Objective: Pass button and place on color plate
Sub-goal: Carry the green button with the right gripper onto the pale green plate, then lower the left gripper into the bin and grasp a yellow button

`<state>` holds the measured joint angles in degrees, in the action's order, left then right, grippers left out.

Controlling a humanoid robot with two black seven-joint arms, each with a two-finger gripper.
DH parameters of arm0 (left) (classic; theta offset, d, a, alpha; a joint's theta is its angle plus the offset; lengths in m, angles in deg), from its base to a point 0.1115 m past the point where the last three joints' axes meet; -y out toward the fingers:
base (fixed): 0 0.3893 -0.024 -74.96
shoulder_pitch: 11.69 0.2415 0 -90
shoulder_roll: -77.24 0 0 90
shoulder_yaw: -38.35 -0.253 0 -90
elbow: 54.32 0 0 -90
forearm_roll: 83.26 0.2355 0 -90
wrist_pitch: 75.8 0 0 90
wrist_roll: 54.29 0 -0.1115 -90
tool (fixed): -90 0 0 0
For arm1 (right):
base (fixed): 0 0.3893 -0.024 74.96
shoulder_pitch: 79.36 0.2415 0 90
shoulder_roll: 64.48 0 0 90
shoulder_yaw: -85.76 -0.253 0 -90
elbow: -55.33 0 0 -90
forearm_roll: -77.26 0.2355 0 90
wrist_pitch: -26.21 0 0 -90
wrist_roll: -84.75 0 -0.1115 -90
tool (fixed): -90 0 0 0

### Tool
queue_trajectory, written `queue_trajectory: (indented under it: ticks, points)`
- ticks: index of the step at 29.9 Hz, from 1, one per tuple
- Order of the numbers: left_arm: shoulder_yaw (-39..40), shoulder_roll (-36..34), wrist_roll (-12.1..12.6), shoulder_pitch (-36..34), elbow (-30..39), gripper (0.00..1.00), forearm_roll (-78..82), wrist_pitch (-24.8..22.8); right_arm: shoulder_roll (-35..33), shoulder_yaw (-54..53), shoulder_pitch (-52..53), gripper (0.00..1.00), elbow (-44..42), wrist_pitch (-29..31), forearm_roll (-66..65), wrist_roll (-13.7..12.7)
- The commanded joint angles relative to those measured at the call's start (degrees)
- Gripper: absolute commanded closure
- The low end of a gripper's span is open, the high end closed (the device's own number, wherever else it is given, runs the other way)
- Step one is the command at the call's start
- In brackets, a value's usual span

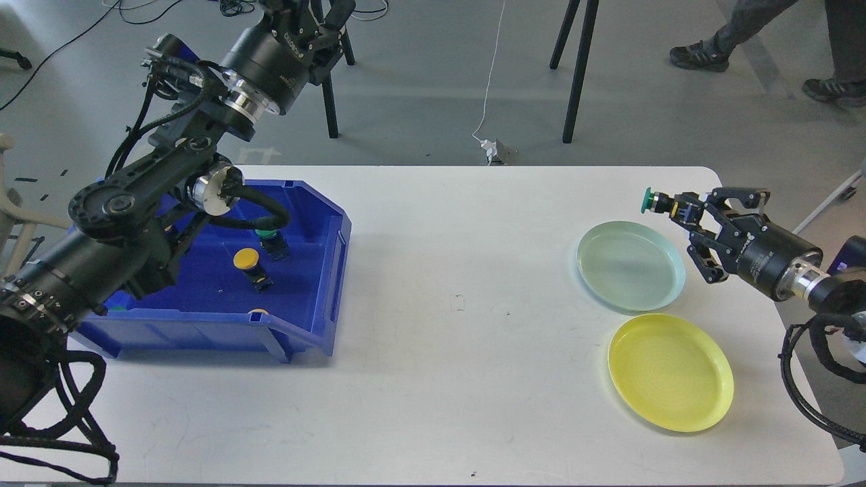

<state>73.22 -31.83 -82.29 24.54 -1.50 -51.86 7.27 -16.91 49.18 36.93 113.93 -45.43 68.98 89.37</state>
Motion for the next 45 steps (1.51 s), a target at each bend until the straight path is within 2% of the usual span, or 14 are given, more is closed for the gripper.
queue_trajectory:
  ticks: [1,6,11,13,16,22,32,34,39,45]
  points:
    - [-0.24,0.08,0.00,0.25,0.01,0.01,-0.02,-0.01,5.42,1.77,1.22,0.90,-6.64,-0.60,0.01,-1.99]
    - [-0.24,0.08,0.00,0.51,0.01,0.00,0.07,0.16,9.64,2.82,2.63,0.89,-13.42,-0.51,-0.07,-3.22]
    - [-0.50,-0.01,0.00,0.51,-0.08,0.00,0.33,0.25,10.97,3.35,3.69,0.81,-15.62,-0.52,-0.07,-3.31]
    - [-0.59,-0.09,0.00,0.51,-0.34,0.00,0.42,0.16,11.14,3.35,3.78,0.73,-15.71,-0.60,-0.07,-3.31]
    - [-0.68,-0.01,0.00,0.51,-0.87,0.00,0.42,0.16,11.23,3.35,3.86,0.57,-15.80,-0.60,0.01,-3.39]
    - [-0.76,-0.01,0.00,0.60,-1.22,0.00,0.42,-0.01,11.14,3.35,4.22,0.40,-15.71,-0.07,0.10,-3.40]
    - [-0.76,-0.27,0.00,0.43,-1.22,0.00,0.51,-0.01,10.18,2.13,4.83,0.32,-13.88,0.80,0.63,-3.31]
    - [-0.68,-0.27,0.00,0.34,-1.22,0.00,0.42,0.07,8.95,-0.67,5.36,0.27,-12.21,2.29,0.80,-3.13]
    - [-0.68,-0.80,0.00,-0.80,-0.96,0.01,0.59,-0.62,3.41,-19.37,5.36,0.07,-9.74,5.37,0.80,-3.13]
    - [-0.85,-3.08,0.00,-2.04,0.27,0.01,4.89,-0.54,3.15,-31.71,9.04,0.05,-9.74,7.22,0.89,-3.13]
